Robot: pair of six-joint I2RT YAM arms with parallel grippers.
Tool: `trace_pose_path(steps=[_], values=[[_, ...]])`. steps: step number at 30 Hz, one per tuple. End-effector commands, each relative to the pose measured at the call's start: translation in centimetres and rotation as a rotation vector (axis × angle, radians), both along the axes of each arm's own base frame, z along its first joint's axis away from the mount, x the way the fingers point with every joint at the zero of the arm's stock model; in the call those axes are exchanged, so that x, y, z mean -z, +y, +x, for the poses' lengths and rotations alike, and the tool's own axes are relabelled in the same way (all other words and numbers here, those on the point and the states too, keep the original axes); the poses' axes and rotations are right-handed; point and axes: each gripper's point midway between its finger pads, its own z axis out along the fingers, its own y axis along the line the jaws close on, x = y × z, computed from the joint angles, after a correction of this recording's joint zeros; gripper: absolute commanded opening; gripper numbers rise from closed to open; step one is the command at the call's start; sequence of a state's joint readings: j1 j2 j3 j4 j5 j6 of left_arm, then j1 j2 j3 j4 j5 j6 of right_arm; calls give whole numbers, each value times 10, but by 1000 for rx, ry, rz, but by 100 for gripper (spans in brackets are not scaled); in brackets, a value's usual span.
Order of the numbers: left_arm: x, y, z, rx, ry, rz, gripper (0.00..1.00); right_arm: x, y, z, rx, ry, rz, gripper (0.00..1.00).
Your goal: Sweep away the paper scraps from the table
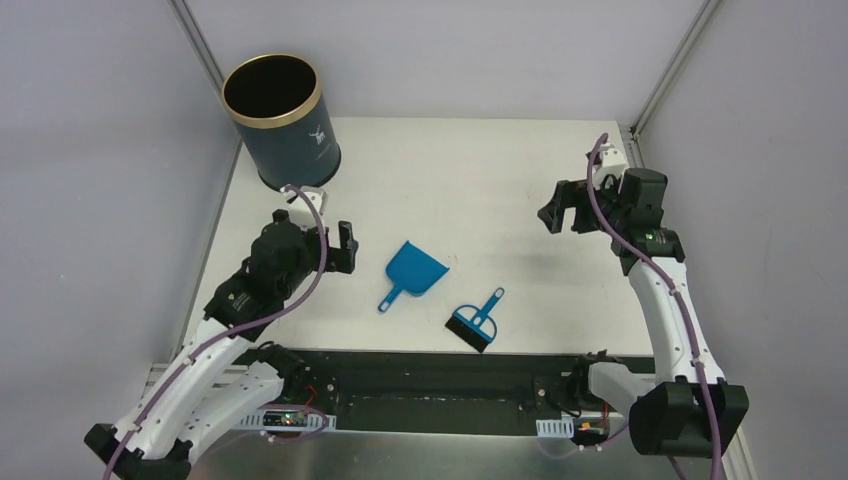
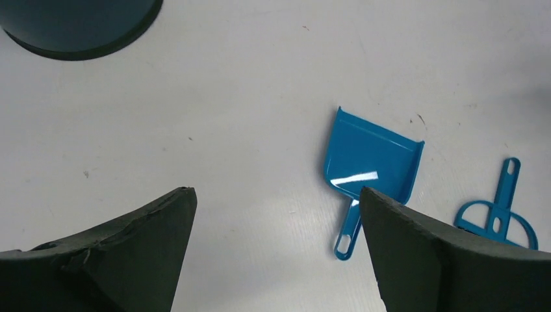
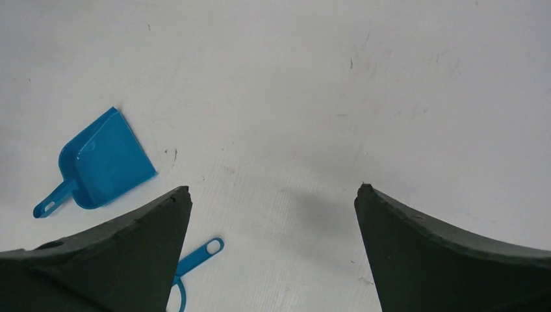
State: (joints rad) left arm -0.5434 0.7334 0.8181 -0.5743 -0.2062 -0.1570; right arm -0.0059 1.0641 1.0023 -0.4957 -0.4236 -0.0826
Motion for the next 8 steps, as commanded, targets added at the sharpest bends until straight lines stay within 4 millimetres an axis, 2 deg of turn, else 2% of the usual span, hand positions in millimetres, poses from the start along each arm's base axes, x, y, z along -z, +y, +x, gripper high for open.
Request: trace_pose_path(steps=[1,3,4,5,8], values=[[-8,13,14,-109,-116,-38,99,8,-12,4,48,-30,2,100],[-6,13,16,-111,-102,-18,99,10,-13,2,51,-22,2,100],[-1,12,18,-108,-79,0,99,10,-12,3,152,35,106,100],[1,11,19,-106,-61,12,99,11,-12,4,177,53,132,100],[10,7,21,-94,-7,41,99,6,-12,4,183,51,147,100]])
